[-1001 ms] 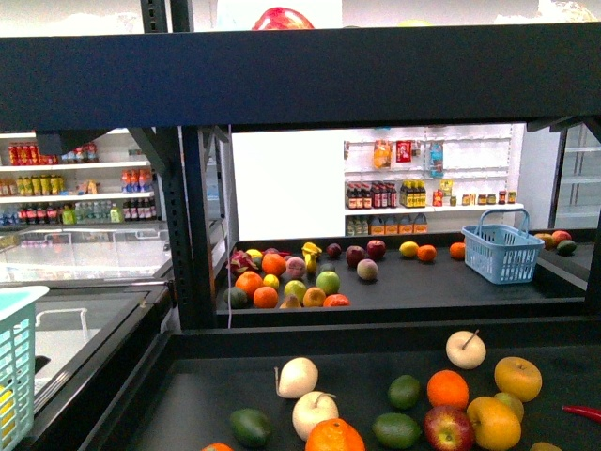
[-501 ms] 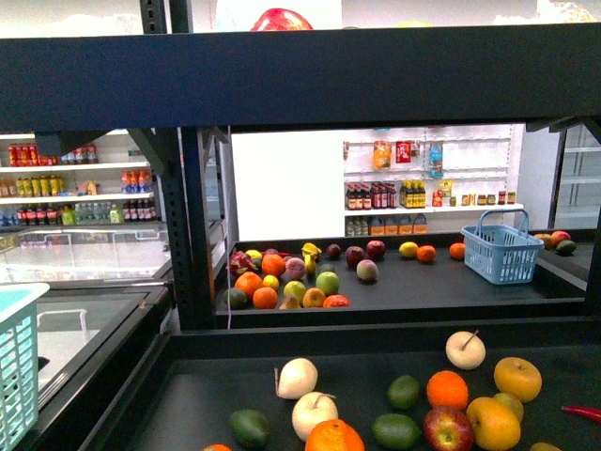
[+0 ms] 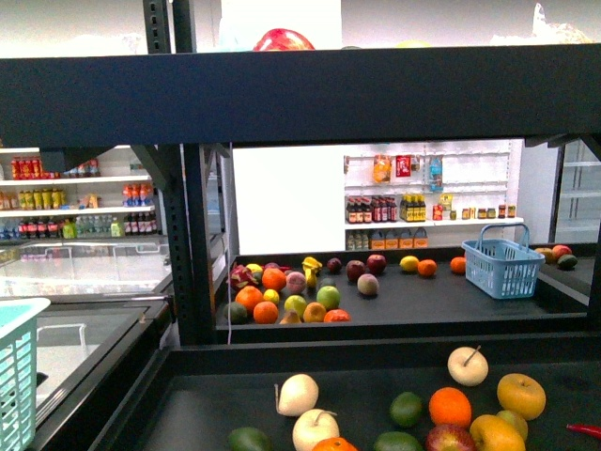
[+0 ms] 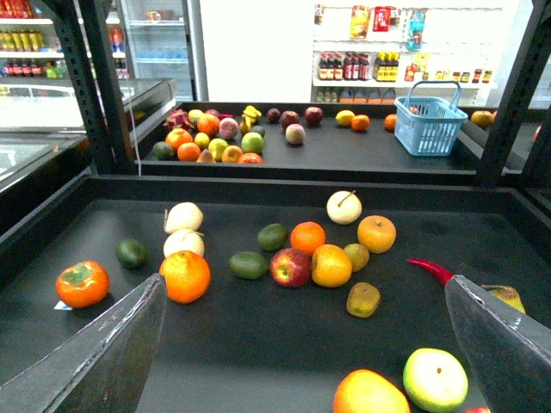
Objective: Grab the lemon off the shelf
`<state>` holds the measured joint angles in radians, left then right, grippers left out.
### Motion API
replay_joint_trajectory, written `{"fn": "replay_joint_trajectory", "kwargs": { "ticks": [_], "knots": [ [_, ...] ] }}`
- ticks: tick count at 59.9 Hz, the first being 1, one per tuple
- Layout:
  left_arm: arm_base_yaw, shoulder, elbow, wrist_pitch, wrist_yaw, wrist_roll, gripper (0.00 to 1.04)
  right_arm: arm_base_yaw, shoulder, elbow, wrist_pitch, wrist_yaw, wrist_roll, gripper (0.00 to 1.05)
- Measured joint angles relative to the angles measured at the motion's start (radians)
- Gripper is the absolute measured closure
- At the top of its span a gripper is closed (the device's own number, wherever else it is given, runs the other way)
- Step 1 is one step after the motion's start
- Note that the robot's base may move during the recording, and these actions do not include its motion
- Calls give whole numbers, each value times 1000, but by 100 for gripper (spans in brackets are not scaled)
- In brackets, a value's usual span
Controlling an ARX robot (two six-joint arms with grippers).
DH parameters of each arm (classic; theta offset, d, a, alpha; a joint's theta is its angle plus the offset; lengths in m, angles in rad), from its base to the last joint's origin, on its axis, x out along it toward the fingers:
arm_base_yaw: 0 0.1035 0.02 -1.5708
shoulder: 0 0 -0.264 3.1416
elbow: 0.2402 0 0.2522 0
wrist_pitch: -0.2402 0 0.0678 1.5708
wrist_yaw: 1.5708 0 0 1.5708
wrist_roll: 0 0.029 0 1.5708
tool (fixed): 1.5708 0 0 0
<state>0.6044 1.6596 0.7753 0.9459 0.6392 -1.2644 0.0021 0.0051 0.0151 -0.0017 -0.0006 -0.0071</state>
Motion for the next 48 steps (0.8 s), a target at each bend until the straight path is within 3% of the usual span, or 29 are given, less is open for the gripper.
{"fn": "replay_joint_trajectory", "kwargs": {
  "ticks": [6,13,21,24,27,30,35,45,48],
  "knots": [
    [0,-129,-15,-239,-48,159,8,0,0,0,0,0,0,7],
    [-23,-338,-26,-581,-187,436,8,0,0,0,0,0,0,7],
    [-80,-626,-95,-843,-266,748,9,0,0,0,0,0,0,7],
    [-115,-748,-177,-748,-213,902,19,0,0,0,0,0,0,7],
    [-174,-873,-239,-758,-246,1025,28,0,0,0,0,0,0,7],
    [-272,-1027,-306,-839,-341,1131,39,0,0,0,0,0,0,7],
    [-394,-1193,-387,-879,-433,1203,55,0,0,0,0,0,0,7],
    [-480,-1298,-520,-851,-525,1245,92,0,0,0,0,0,0,7],
    [-535,-1317,-544,-848,-605,1246,101,0,0,0,0,0,0,7]
  ]
}}
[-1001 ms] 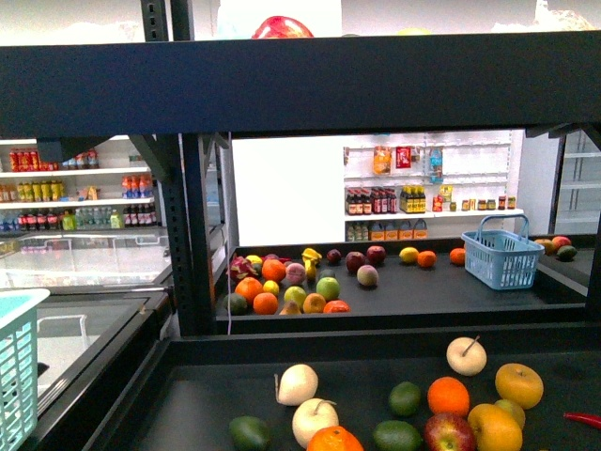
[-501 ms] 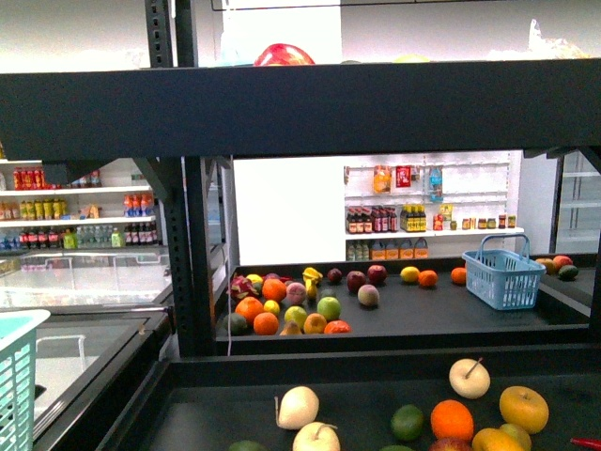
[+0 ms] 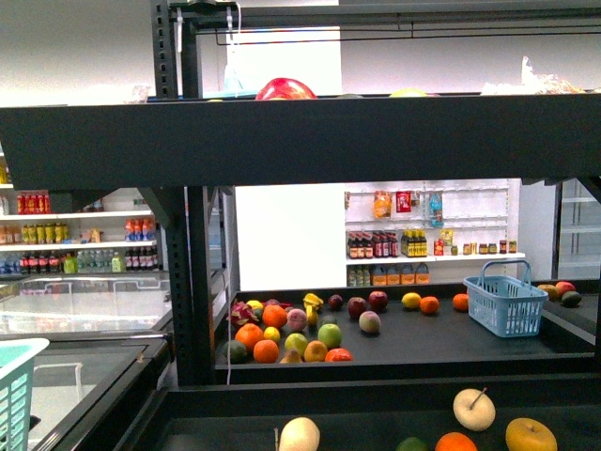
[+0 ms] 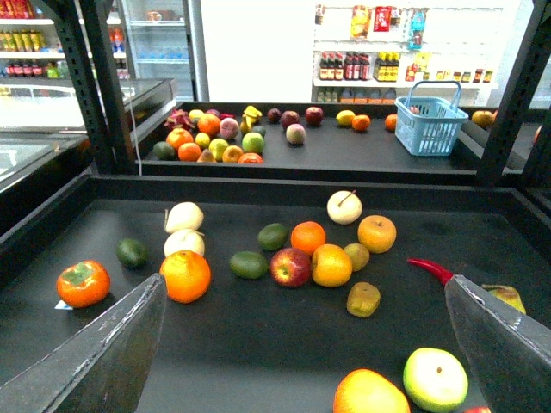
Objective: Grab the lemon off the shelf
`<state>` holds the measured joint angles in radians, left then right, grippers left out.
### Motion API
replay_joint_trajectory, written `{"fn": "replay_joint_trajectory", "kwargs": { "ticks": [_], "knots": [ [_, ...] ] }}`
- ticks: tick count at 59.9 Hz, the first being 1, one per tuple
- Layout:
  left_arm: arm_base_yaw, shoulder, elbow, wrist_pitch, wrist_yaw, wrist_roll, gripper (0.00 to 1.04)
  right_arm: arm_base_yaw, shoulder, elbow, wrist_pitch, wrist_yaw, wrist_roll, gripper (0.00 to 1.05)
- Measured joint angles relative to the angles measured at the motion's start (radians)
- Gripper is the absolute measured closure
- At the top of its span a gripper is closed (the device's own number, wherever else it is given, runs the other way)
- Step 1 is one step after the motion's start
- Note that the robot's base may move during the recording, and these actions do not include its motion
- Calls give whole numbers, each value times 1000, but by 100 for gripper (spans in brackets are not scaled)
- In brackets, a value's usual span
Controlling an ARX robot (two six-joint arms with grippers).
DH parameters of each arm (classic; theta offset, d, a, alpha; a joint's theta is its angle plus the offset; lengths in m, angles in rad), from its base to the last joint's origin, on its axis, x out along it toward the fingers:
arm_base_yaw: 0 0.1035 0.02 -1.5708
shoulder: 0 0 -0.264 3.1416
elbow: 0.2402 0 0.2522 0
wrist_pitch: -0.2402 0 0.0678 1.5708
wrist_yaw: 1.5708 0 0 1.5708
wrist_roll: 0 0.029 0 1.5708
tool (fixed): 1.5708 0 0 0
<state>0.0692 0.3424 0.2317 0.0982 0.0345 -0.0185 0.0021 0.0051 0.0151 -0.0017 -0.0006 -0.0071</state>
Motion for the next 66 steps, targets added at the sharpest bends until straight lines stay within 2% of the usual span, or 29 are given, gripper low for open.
{"fn": "replay_joint_trajectory", "kwargs": {
  "ticks": [3,6,28,34,66],
  "knots": [
    [-49,-24,-23,5,-20,4,102,0,0,0,0,1,0,7],
    [-63,-38,-40,9,-21,7,102,0,0,0,0,0,0,7],
    [-67,-140,-137,10,-33,7,102,0,0,0,0,0,0,7],
    [-67,-255,-154,-101,-35,8,102,0,0,0,0,0,0,7],
    [-67,-336,-218,-100,-35,8,102,0,0,0,0,0,0,7]
  ]
}}
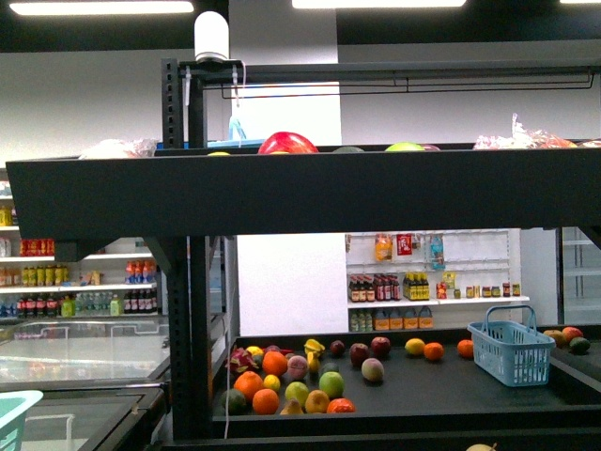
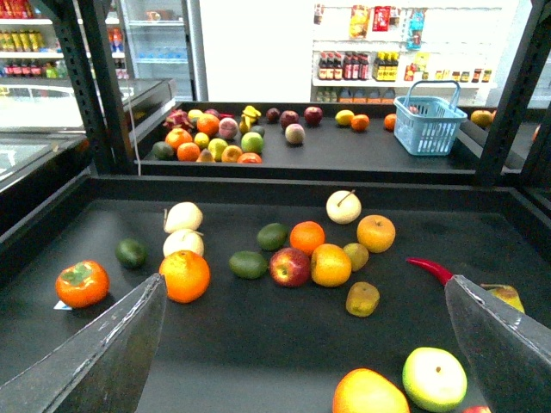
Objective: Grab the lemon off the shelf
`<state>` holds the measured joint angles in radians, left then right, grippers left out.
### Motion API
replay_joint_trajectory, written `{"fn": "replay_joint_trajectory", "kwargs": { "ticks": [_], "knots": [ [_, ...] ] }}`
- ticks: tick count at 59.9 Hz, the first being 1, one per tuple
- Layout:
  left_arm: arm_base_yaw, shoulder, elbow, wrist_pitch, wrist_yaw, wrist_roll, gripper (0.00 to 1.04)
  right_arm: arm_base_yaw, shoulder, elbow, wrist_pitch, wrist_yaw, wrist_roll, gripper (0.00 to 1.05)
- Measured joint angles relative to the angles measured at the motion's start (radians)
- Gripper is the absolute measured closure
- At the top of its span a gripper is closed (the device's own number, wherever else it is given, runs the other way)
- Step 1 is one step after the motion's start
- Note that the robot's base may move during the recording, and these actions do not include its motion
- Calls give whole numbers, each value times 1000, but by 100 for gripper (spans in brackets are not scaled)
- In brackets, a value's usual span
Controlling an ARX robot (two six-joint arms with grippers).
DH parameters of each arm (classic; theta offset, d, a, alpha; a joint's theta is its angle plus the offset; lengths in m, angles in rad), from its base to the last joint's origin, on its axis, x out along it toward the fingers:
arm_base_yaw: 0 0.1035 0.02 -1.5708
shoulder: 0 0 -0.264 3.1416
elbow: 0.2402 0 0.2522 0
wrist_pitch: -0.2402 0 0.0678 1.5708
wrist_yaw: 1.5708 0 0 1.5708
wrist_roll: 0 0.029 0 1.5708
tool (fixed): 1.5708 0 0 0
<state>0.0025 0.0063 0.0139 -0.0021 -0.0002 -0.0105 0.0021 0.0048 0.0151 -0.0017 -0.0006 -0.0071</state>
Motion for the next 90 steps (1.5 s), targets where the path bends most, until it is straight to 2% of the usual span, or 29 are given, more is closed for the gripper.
{"fn": "replay_joint_trajectory", "kwargs": {
  "ticks": [8,17,22,23,35,37,90],
  "knots": [
    [0,0,0,0,0,0,101,0,0,0,0,0,0,7],
    [0,0,0,0,0,0,72,0,0,0,0,0,0,7],
    [0,0,0,0,0,0,50,0,0,0,0,0,0,7],
    [0,0,0,0,0,0,49,0,0,0,0,0,0,7],
    [0,0,0,0,0,0,10,0,0,0,0,0,0,7],
    [0,0,0,0,0,0,7,0,0,0,0,0,0,7],
    [0,0,0,0,0,2,8,0,0,0,0,0,0,7]
  ]
}}
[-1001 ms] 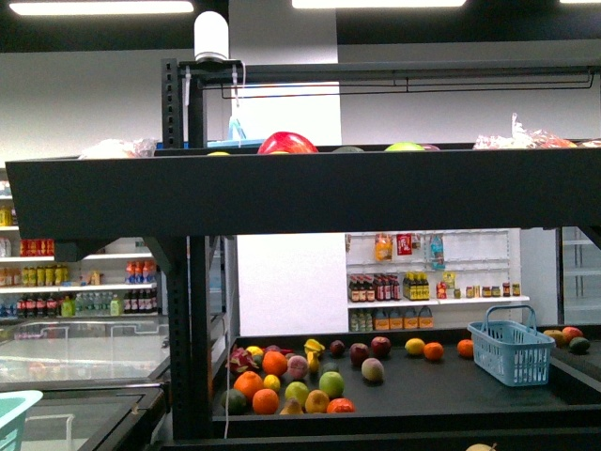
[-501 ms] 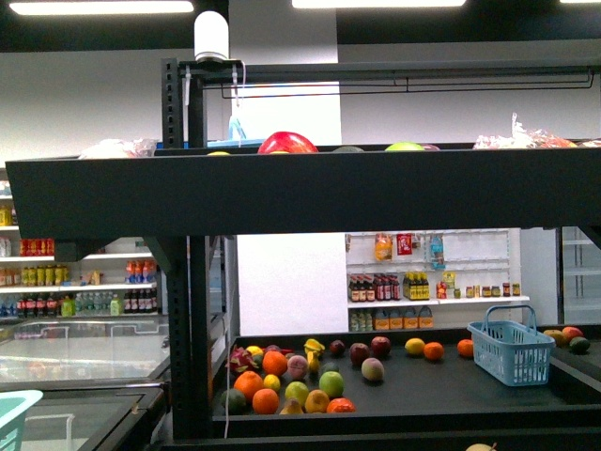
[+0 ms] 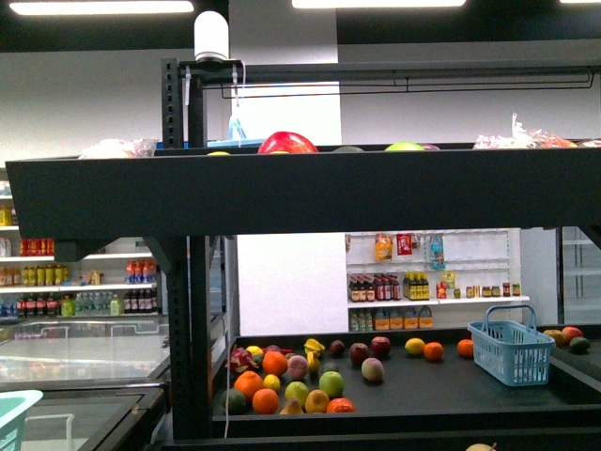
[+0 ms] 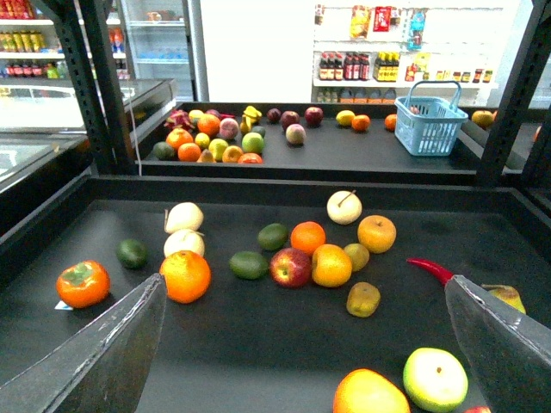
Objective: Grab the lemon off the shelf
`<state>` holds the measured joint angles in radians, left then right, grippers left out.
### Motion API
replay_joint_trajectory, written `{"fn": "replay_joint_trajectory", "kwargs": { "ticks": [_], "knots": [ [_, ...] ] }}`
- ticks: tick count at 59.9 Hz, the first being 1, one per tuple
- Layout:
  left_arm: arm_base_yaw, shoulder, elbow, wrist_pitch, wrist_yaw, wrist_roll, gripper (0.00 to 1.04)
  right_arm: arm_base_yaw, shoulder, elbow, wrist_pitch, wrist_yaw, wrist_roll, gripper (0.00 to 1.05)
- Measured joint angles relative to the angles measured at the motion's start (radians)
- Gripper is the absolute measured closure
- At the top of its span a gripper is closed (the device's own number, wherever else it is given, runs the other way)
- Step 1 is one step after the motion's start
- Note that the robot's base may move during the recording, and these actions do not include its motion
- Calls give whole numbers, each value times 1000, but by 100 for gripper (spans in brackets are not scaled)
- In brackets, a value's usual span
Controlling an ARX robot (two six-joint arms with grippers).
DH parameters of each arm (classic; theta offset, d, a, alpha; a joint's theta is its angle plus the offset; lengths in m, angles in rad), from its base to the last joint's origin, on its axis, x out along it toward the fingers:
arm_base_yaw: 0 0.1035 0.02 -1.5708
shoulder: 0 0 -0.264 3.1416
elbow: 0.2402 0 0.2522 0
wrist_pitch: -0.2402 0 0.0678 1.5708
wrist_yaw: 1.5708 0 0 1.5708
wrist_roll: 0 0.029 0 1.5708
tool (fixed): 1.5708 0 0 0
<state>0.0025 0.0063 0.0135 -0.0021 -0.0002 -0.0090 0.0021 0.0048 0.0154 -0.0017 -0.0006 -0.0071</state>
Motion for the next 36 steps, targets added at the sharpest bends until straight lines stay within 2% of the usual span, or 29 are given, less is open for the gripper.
{"fn": "replay_joint_trajectory", "kwargs": {
  "ticks": [36],
  "knots": [
    [0,0,0,0,0,0,8,0,0,0,0,0,0,7]
  ]
}}
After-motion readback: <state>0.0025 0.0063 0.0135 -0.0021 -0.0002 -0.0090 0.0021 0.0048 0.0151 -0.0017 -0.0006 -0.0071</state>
